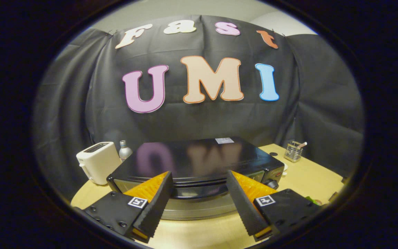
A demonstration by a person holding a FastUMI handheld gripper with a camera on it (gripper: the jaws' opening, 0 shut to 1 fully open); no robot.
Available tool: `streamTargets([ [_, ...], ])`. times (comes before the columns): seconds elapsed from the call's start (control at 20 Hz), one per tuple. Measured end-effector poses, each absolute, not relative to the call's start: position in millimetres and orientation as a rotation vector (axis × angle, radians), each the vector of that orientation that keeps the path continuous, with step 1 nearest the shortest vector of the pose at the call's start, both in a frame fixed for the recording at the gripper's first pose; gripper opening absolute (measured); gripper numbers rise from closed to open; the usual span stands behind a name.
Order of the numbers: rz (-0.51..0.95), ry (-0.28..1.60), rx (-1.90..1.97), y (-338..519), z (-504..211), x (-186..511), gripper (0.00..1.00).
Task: Open the toaster oven, put the food inside, and close the toaster oven door.
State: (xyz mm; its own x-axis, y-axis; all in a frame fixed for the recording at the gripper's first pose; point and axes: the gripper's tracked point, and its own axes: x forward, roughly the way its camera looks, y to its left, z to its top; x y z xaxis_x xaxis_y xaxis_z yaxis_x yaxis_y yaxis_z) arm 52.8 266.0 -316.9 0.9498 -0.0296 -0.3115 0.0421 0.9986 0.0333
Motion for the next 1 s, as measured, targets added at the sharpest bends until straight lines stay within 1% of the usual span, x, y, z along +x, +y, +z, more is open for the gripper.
streamTargets([
  [0.35, -0.074, 0.304, 0.041, 265, -317, 39, 0.98],
  [0.55, -0.091, 0.309, 0.033, 261, -316, 15, 0.98],
  [0.7, -0.118, 0.33, 0.086, 253, -320, -4, 0.98],
  [0.9, -0.128, 0.411, 0.315, 249, -344, -34, 0.97],
  [1.0, -0.123, 0.42, 0.276, 250, -344, -44, 0.97],
])
